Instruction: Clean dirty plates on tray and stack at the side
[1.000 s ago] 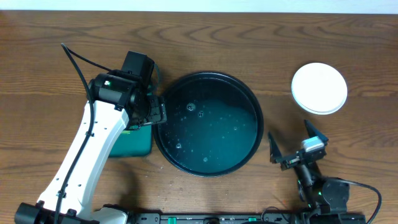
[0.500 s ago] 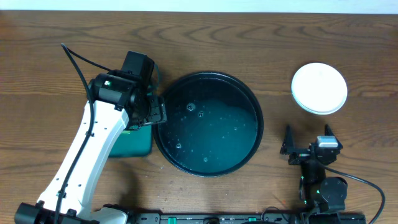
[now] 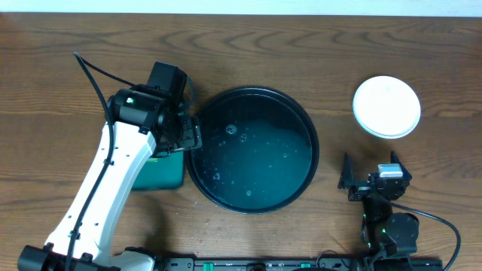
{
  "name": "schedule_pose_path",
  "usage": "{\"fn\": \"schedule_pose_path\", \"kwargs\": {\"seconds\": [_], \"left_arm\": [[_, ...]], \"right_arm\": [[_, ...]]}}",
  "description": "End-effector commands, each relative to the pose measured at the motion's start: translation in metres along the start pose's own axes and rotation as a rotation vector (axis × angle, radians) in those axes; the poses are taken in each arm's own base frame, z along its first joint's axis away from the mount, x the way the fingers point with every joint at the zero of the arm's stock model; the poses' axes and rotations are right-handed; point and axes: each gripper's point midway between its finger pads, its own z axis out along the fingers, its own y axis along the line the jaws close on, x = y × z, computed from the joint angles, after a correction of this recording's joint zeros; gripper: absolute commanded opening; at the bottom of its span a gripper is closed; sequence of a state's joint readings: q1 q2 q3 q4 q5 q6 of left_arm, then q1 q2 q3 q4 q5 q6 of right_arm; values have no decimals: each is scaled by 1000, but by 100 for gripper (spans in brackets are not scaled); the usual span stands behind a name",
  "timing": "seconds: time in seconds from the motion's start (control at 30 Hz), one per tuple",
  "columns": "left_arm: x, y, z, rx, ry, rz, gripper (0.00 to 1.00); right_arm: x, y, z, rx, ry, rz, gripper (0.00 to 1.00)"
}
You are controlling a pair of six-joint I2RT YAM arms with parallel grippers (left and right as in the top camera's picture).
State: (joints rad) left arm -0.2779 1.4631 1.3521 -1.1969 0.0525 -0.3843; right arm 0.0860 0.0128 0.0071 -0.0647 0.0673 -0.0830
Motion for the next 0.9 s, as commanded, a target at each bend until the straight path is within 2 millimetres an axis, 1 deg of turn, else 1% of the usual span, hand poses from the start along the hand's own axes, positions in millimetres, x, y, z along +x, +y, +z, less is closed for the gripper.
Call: {"fn": "schedule_pose_path", "kwargs": {"seconds": [0.0,0.13,0.3,0.37,0.63,0.87], "left_arm": [[1,2,-3,-7,-12,20,82],[1,2,-3,-7,-12,20,82],[1,2,-3,-7,-12,20,82],[1,2,-3,-7,-12,20,82],[1,2,-3,-7,-12,20,82],[1,2,-3,-7,-12,20,82]], "right_arm": [[1,0,0,-5,0,-54,99],[1,-6,0,19,3,-51,99],[3,-25,-1,96,12,-44,99],[3,-30,-1,114,14,-43,99],[3,-30,-1,115,14,-44,99],[2,-20,-1,77,9,-51,99]]}}
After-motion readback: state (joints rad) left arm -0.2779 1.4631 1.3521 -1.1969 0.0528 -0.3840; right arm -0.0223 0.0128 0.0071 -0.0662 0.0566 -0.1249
